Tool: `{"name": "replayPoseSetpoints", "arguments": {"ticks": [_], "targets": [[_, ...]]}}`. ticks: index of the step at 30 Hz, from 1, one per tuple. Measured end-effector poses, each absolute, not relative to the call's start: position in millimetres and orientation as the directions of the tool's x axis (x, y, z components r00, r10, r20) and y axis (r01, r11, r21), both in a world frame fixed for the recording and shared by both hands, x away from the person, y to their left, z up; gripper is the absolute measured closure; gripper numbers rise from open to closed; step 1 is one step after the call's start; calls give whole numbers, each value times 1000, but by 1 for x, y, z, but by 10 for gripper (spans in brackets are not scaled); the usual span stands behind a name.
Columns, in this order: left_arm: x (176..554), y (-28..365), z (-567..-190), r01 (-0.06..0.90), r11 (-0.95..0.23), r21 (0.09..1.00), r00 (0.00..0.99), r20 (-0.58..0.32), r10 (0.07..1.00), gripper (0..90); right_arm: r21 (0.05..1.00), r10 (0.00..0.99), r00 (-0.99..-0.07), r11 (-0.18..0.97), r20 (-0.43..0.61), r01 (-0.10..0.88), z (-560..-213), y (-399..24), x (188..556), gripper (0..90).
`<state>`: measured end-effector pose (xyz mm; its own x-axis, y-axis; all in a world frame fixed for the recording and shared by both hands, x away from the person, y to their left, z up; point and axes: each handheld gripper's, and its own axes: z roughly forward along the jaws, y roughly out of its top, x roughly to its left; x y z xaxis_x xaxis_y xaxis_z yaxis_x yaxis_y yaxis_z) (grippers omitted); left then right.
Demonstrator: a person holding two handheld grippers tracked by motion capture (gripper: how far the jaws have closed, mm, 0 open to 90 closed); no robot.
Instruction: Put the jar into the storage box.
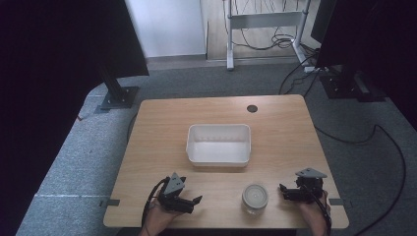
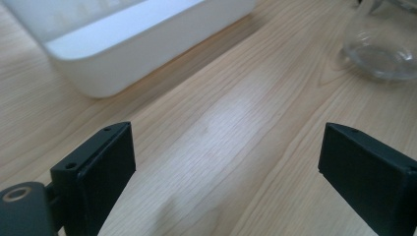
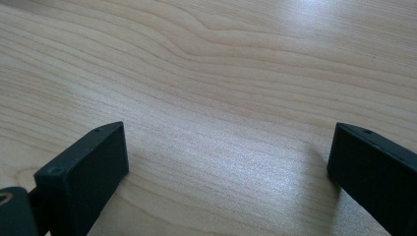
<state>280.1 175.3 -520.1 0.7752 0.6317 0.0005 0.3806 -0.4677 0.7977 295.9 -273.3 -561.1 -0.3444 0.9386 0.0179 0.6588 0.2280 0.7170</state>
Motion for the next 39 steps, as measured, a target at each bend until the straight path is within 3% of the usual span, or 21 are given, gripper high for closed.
{"name": "replayPoseSetpoints", "arguments": {"ticks": [39], "targets": [[279,88,-520,267,-530,805,907,-25,420,44,717,939,-344,227,18,659,-561,-273,296,13]]}}
